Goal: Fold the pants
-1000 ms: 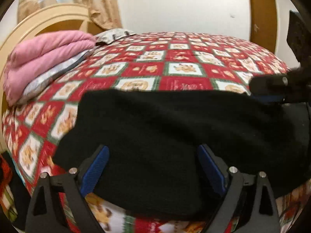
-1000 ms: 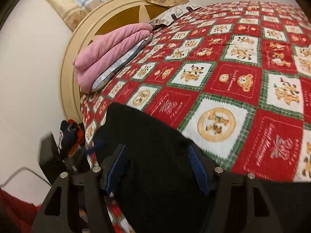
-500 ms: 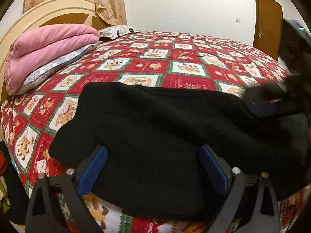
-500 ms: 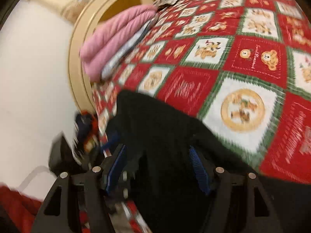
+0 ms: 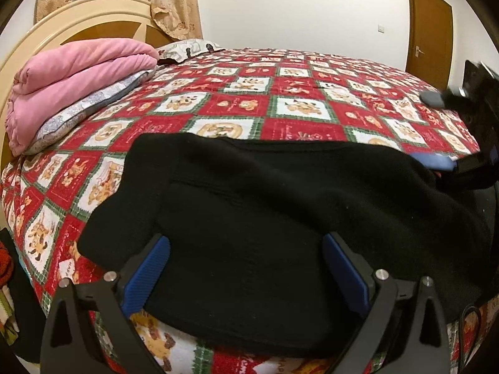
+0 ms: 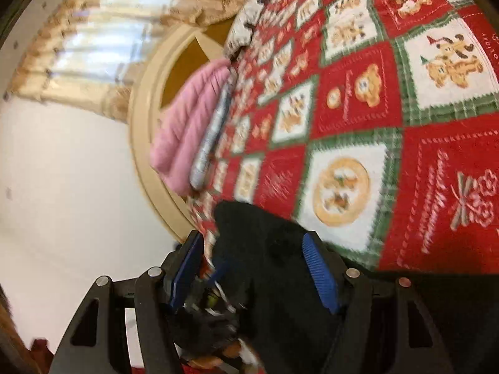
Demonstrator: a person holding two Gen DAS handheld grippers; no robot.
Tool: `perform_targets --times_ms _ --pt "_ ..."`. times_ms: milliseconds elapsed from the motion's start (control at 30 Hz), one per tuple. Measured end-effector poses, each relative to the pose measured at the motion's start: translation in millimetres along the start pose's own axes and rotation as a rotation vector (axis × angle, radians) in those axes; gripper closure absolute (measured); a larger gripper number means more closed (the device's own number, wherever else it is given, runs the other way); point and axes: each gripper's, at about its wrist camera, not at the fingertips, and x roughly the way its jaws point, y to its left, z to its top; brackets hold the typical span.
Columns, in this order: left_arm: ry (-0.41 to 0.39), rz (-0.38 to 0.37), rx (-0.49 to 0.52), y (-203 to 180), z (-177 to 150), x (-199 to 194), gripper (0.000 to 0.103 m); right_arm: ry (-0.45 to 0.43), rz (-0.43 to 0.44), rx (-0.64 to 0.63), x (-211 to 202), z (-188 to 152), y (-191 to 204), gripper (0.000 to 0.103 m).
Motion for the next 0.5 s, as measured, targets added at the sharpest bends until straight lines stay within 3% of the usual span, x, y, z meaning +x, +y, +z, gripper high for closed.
perform_targets --times_ms 300,433,500 --pt "0.0 -0.001 0.005 -1 1 0 0.001 0.257 -0.234 -0.361 34 -18 44 0.035" --pt "-0.002 0.003 0.002 -2 1 0 0.001 0.27 -0.161 -0.309 57 -10 41 0.028" --pt "0.0 0.002 0.002 -1 1 1 0.001 0.236 -0.136 -0.3 67 -10 40 0.011"
